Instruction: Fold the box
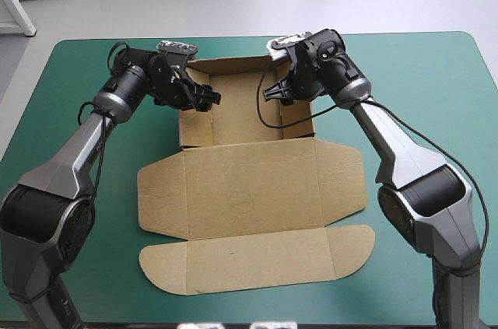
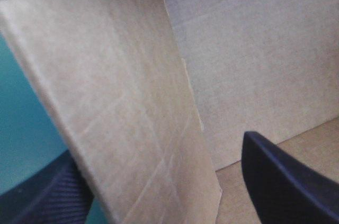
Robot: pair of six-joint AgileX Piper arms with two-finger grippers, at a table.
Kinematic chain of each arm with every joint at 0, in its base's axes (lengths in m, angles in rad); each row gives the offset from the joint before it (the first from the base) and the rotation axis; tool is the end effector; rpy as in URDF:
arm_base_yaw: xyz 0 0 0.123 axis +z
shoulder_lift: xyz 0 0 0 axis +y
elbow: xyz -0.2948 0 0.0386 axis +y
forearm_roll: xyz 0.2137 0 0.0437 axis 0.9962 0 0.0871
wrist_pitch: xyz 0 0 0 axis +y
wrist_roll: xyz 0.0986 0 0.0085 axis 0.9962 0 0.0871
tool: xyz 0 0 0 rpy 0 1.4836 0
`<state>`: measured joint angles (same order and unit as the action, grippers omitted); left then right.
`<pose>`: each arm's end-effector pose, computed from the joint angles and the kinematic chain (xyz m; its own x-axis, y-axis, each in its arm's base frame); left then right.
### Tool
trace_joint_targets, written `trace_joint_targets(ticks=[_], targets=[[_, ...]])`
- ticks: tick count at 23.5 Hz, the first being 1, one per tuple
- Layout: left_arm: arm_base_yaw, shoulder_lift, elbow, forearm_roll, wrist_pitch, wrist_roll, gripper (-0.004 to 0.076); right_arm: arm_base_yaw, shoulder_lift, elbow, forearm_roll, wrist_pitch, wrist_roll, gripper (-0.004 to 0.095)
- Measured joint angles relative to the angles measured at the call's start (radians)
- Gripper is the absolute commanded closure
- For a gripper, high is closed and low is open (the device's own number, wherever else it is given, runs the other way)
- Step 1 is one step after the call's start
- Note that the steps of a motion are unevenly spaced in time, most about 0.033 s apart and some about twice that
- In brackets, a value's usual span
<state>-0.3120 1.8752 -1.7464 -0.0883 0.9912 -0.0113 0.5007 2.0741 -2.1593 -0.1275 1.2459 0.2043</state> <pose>0.3721 -0.1277 0.3238 -0.8354 0.2069 -0.5093 0.2929 0.9515 -0.0939 0.3849 0.1970 0.3381 -0.8290 -0.2695 -0.4900 -0.2950 0.9551 -0.0264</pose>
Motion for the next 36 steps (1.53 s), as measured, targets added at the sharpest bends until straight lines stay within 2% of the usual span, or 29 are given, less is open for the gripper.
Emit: trace_joint_targets(ticks=[13, 15, 18, 21, 26, 32, 36], targets=[[-0.001, -0.033, 0.000, 0.112, -0.028, -0.019, 0.0183, -0.003, -0.053, -0.003, -0.045, 0.001, 0.000, 0.0345], [-0.001, -0.073, 0.000, 0.105, -0.035, -0.019, 0.0203, -0.003, -0.068, -0.003, -0.045, 0.001, 0.000, 0.0345], [-0.001, -0.177, 0.030, -0.012, -0.030, 0.079, 0.0220, -0.003, -0.099, -0.004, -0.050, 0.001, -0.010, 0.0345], [-0.001, -0.319, 0.175, -0.121, -0.054, 0.152, 0.0220, -0.003, -0.107, -0.005, -0.053, 0.001, -0.021, 0.0345], [-0.001, -0.550, 0.454, -0.135, -0.098, 0.167, 0.0220, -0.003, -0.107, -0.005, -0.028, 0.001, -0.030, 0.0345], [-0.001, -0.749, 0.665, -0.140, -0.180, 0.172, 0.0220, -0.003, -0.140, -0.005, 0.011, 0.001, -0.050, 0.0345], [-0.001, -0.865, 0.776, -0.141, -0.193, 0.173, 0.0220, -0.003, -0.181, -0.005, 0.011, 0.001, -0.060, 0.0345]])
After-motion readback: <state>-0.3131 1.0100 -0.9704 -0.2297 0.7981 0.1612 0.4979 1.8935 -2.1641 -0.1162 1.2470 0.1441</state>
